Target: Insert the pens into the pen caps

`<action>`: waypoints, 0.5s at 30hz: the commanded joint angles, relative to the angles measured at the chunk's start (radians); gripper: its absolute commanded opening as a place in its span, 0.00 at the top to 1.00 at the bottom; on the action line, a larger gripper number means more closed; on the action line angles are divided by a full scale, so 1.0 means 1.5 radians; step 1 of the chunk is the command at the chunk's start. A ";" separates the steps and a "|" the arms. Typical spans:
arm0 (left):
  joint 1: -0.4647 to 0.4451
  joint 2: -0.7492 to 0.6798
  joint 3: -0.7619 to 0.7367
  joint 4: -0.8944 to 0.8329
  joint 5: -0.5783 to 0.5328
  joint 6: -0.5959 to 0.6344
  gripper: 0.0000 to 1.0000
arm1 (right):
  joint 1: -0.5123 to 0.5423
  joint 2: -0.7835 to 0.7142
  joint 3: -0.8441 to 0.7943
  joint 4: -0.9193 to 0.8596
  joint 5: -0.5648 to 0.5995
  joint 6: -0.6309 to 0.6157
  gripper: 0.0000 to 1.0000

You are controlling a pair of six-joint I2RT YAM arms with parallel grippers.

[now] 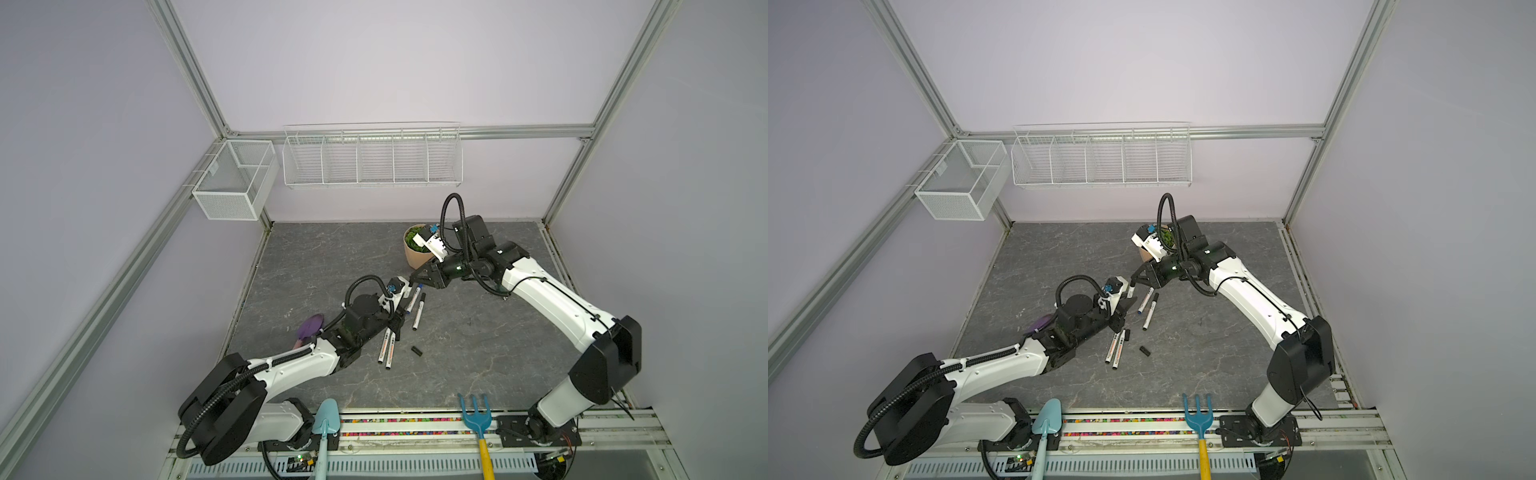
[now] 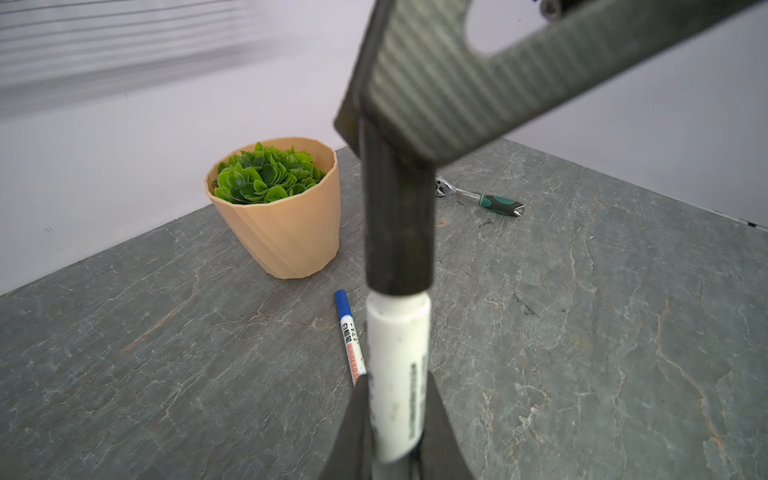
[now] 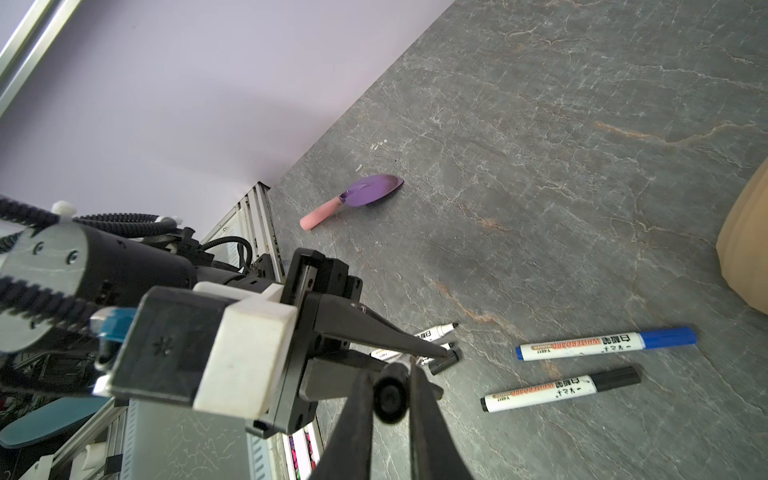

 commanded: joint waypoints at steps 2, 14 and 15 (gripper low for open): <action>0.000 -0.017 0.011 0.070 -0.024 0.022 1.00 | 0.024 -0.015 0.006 -0.083 -0.028 -0.019 0.78; -0.005 -0.011 0.008 0.077 -0.027 0.023 1.00 | 0.017 -0.036 0.001 -0.043 0.001 0.014 0.61; -0.005 -0.010 0.005 0.081 -0.028 0.022 1.00 | 0.016 -0.042 -0.002 -0.036 0.008 0.017 0.59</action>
